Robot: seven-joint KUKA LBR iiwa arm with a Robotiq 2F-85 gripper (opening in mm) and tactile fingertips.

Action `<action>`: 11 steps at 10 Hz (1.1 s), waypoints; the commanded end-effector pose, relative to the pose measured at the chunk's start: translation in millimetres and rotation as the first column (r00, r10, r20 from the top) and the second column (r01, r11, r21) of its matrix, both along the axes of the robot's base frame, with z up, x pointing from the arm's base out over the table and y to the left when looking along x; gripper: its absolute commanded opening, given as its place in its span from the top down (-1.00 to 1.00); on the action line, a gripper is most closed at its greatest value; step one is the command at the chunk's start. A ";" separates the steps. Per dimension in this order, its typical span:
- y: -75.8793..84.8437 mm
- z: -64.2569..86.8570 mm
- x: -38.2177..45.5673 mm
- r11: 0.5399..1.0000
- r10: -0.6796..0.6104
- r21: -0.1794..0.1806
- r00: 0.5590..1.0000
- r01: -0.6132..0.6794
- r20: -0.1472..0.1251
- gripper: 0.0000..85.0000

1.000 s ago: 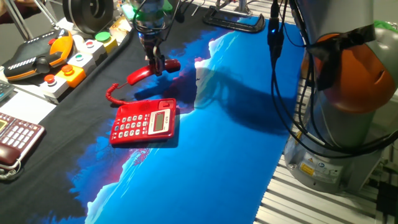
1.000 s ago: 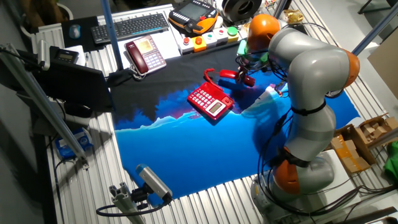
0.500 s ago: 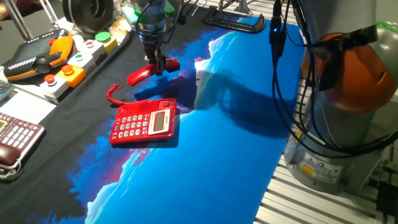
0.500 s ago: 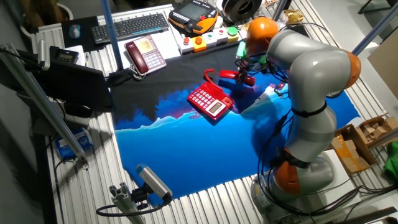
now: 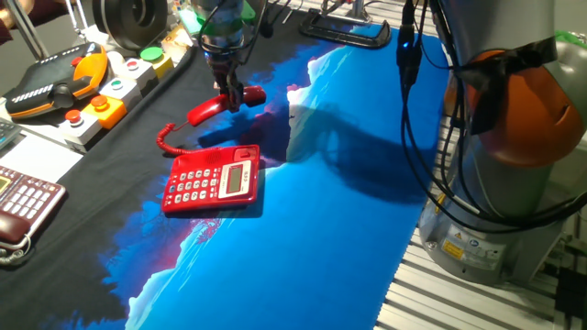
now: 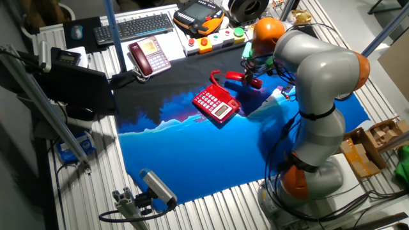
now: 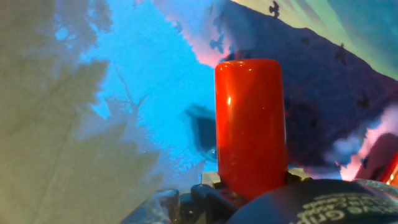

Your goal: Place the handset of the telephone on the corresponding phone cradle

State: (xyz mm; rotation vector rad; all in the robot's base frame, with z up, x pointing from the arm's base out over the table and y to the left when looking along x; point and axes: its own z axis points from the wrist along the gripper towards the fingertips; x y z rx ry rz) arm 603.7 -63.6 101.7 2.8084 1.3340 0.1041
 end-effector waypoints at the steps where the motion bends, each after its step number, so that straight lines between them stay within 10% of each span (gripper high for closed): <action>1: 0.1 0.1 0.2 1.000 -0.003 0.004 1.000 0.003 -0.009 0.98; 11: 55.2 7.0 -15.7 0.991 -0.137 0.000 0.990 0.137 -0.036 0.98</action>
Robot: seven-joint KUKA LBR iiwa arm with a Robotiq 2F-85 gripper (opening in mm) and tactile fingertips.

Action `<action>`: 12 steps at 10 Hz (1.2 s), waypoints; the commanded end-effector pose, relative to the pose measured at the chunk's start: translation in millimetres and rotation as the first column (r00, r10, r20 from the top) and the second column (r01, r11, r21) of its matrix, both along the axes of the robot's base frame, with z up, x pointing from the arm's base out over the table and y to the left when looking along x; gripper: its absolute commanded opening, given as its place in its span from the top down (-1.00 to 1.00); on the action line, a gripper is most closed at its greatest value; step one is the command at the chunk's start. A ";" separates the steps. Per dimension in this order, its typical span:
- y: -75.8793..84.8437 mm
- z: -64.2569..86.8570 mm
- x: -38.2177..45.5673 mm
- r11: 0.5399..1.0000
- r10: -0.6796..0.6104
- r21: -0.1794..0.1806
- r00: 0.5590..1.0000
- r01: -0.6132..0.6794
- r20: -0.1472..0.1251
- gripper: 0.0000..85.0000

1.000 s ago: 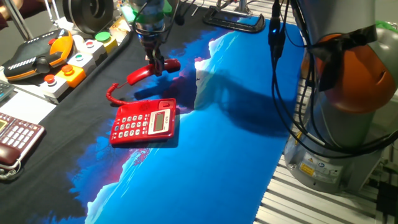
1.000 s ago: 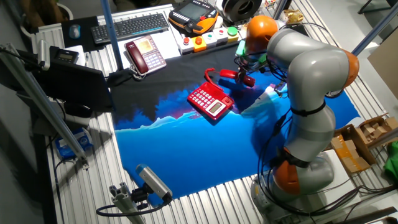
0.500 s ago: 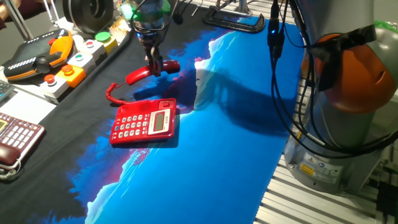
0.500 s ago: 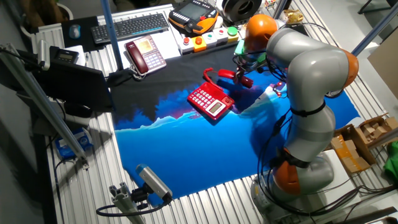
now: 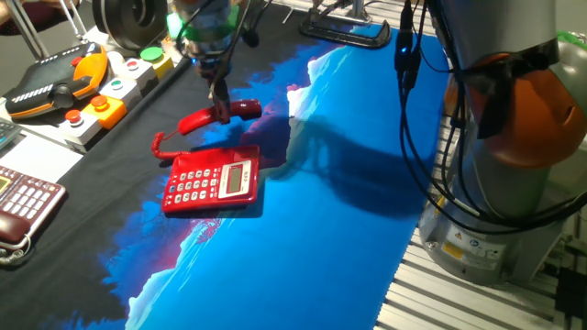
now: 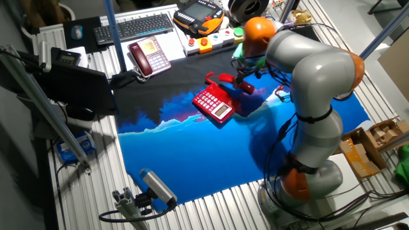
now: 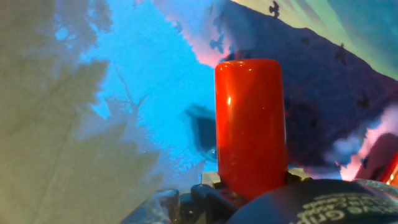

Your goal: Place the handset of the telephone on the corresponding phone cradle

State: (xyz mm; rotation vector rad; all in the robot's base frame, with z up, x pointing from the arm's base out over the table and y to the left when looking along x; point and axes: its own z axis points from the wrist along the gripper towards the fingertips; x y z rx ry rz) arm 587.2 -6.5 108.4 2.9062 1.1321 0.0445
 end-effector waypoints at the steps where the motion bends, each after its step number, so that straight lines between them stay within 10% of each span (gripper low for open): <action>1: 4.0 -0.6 -1.2 1.000 -0.011 -0.009 1.000 0.011 -0.003 0.98; 12: 42.7 -2.6 -19.8 0.988 -0.154 -0.020 0.987 0.153 -0.048 0.98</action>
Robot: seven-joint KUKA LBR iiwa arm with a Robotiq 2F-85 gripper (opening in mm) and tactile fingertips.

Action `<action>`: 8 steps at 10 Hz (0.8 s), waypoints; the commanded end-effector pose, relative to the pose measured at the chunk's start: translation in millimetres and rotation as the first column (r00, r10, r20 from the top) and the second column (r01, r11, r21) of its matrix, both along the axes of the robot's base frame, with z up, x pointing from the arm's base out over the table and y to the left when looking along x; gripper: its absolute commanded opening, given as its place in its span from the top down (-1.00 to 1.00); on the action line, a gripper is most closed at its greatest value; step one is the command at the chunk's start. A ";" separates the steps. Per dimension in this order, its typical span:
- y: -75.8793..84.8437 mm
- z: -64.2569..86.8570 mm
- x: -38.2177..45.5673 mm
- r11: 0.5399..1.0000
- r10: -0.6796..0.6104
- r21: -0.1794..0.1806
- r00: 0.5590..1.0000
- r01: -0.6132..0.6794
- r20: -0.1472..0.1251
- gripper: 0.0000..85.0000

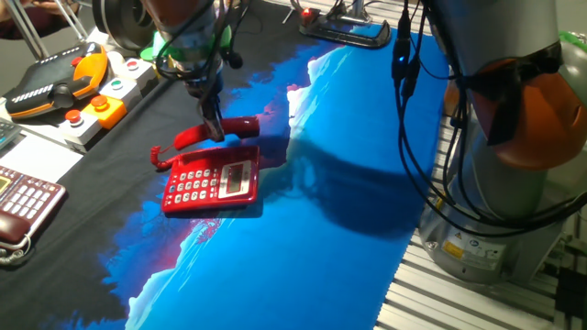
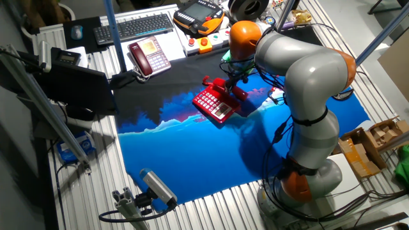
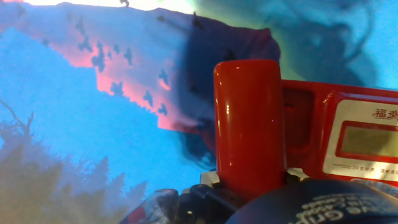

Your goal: Place the handset of the telephone on the corresponding phone cradle

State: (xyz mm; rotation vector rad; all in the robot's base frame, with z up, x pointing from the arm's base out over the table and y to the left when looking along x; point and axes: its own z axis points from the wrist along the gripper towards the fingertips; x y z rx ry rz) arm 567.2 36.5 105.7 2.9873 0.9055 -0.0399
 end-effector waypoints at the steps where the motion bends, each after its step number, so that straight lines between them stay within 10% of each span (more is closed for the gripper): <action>1: 1.2 -0.7 -0.9 1.000 -0.007 0.002 1.000 0.007 -0.004 0.98; 8: 15.1 -4.6 -9.6 0.998 -0.070 -0.004 0.997 0.070 -0.022 0.98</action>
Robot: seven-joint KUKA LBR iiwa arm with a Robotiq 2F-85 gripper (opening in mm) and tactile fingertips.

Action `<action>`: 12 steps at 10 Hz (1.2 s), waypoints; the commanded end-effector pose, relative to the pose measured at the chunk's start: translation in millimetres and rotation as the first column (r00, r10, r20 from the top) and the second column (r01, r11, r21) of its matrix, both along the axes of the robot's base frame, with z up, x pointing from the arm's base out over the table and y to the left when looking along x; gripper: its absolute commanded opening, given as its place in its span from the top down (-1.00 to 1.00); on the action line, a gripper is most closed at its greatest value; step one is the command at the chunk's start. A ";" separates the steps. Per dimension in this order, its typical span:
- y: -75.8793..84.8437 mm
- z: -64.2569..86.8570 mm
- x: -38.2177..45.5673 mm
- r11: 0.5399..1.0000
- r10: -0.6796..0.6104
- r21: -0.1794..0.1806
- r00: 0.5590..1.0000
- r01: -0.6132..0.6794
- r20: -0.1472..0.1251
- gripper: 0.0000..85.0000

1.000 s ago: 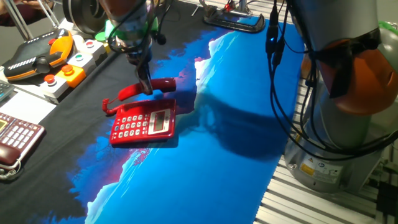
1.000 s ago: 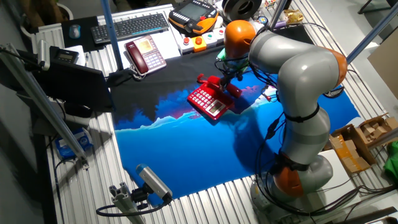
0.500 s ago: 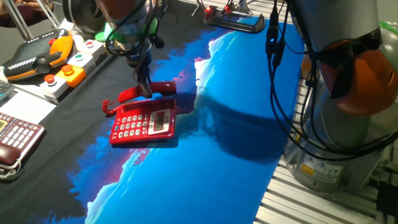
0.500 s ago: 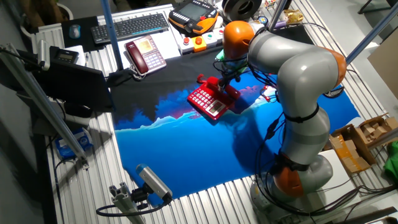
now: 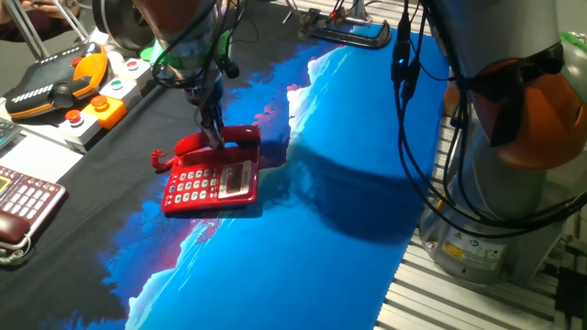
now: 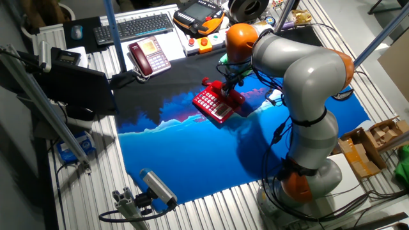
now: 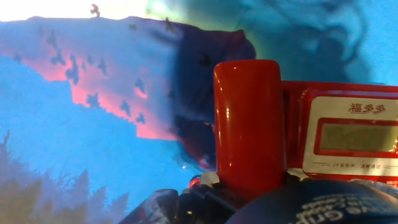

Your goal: Place the handset of the telephone on the corresponding phone cradle

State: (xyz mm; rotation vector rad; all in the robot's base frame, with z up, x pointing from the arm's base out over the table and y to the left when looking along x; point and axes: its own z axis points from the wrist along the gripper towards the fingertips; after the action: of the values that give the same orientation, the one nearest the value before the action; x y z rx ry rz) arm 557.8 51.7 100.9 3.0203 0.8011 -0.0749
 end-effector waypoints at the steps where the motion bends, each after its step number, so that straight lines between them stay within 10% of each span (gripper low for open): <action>1: 1.1 -1.1 0.6 1.000 -0.002 0.000 1.000 0.002 -0.002 0.98; 12: 17.2 -18.2 5.3 0.999 -0.052 0.000 0.999 0.052 0.006 0.98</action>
State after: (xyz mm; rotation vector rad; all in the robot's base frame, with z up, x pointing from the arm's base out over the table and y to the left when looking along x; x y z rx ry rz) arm 563.2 68.8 82.6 3.0419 0.7203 -0.0678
